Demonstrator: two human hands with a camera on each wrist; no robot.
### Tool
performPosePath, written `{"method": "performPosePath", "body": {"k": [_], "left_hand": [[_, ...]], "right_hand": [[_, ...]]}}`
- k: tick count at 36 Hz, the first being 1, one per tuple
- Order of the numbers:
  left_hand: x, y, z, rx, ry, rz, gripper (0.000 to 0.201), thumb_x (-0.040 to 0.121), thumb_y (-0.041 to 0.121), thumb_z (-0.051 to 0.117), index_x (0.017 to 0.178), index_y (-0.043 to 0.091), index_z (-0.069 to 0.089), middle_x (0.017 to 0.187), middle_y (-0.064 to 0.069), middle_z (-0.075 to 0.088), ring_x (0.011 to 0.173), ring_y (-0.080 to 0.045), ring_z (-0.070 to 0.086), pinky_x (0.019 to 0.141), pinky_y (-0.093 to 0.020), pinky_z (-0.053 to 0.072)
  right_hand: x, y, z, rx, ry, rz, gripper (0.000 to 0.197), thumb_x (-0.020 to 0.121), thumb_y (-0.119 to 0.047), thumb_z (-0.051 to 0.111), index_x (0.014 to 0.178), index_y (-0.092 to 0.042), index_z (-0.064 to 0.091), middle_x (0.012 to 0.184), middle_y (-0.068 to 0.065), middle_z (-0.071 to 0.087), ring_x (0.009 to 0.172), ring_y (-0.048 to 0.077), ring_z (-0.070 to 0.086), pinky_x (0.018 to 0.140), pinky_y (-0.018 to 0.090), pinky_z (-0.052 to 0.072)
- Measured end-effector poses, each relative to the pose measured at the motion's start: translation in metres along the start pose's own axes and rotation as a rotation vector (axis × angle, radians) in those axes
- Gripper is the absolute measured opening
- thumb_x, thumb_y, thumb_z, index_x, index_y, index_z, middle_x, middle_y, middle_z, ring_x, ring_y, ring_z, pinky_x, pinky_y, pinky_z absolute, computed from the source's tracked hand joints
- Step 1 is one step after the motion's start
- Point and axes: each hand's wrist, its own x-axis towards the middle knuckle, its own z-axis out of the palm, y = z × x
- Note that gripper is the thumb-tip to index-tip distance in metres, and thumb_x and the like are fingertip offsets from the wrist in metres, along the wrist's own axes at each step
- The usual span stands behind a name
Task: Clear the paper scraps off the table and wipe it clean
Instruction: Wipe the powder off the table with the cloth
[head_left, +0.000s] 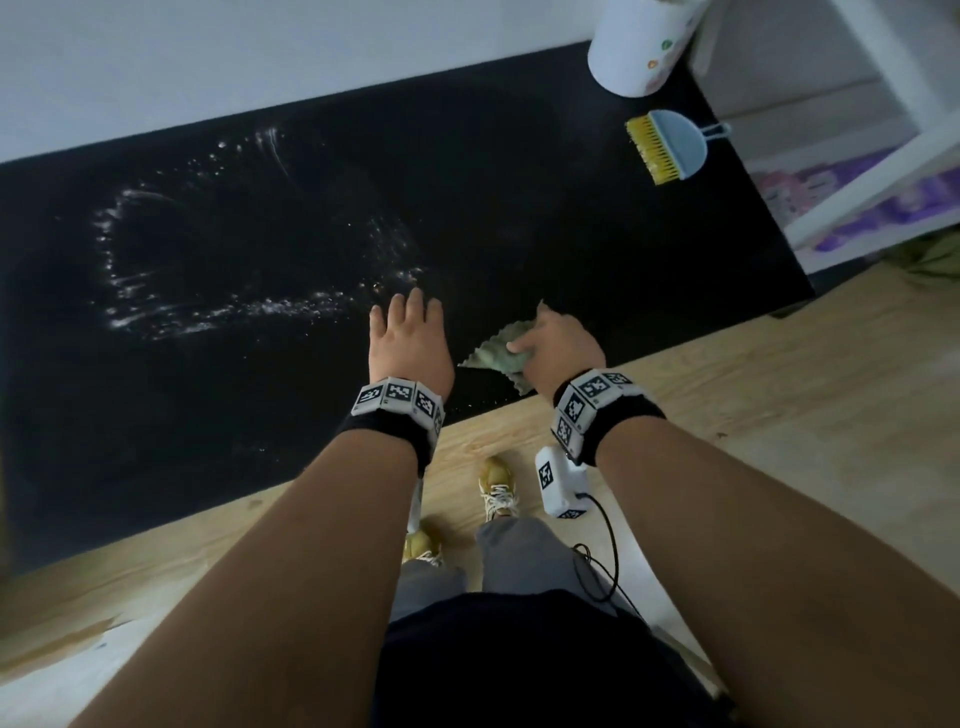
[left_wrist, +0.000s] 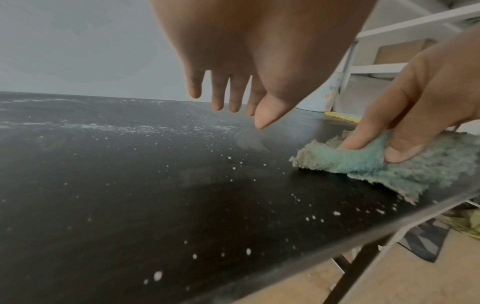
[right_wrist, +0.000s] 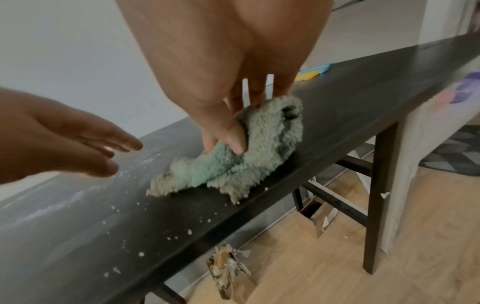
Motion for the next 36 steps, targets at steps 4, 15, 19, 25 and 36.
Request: {"method": "performPosePath", "body": {"k": [4,15,19,25,36], "left_hand": [[-0.011,-0.001,0.004,0.042,-0.012,0.031,0.060,0.092,0.015,0.049,0.148,0.014,0.029,0.157,-0.009,0.022,0.144,-0.028,0.019,0.119,-0.047,0.014],[-0.038,-0.019,0.008,0.059,-0.045,0.025,0.060,0.093,0.015,0.047,0.150,0.014,0.027,0.158,-0.009,0.020,0.145,-0.028,0.017,0.120,-0.047,0.012],[-0.046,-0.031,0.007,0.041,-0.030,-0.003,0.058,0.094,0.015,0.046,0.149,0.014,0.028,0.158,-0.009,0.021,0.145,-0.028,0.018,0.120,-0.047,0.013],[-0.057,-0.056,0.005,-0.004,-0.013,-0.091,0.057,0.096,0.014,0.043,0.150,0.014,0.026,0.159,-0.008,0.020,0.146,-0.027,0.016,0.120,-0.046,0.012],[-0.073,-0.091,0.006,-0.007,-0.002,-0.135,0.055,0.096,0.015,0.042,0.149,0.014,0.029,0.158,-0.008,0.022,0.145,-0.027,0.018,0.120,-0.046,0.013]], "right_hand": [[-0.012,0.012,-0.005,0.110,0.163,0.017,0.038,0.088,-0.009,0.053,0.115,-0.030,0.069,0.132,0.008,0.050,0.120,0.027,0.051,0.099,0.038,0.046],[-0.033,0.023,0.014,-0.071,0.230,0.214,0.028,0.089,-0.016,0.056,0.115,-0.013,0.066,0.121,0.016,0.053,0.116,0.032,0.048,0.107,0.042,0.036],[-0.044,-0.005,0.033,-0.101,0.216,0.162,0.018,0.088,-0.026,0.058,0.101,-0.016,0.066,0.111,0.010,0.058,0.105,0.028,0.051,0.098,0.040,0.041],[-0.060,-0.050,0.061,-0.011,0.233,0.095,0.022,0.090,-0.030,0.062,0.105,-0.016,0.066,0.118,0.006,0.050,0.108,0.027,0.050,0.085,0.033,0.046],[-0.070,-0.082,0.053,0.268,0.137,-0.010,0.023,0.088,-0.016,0.059,0.106,-0.014,0.073,0.105,0.006,0.059,0.098,0.024,0.061,0.076,0.028,0.049]]}}
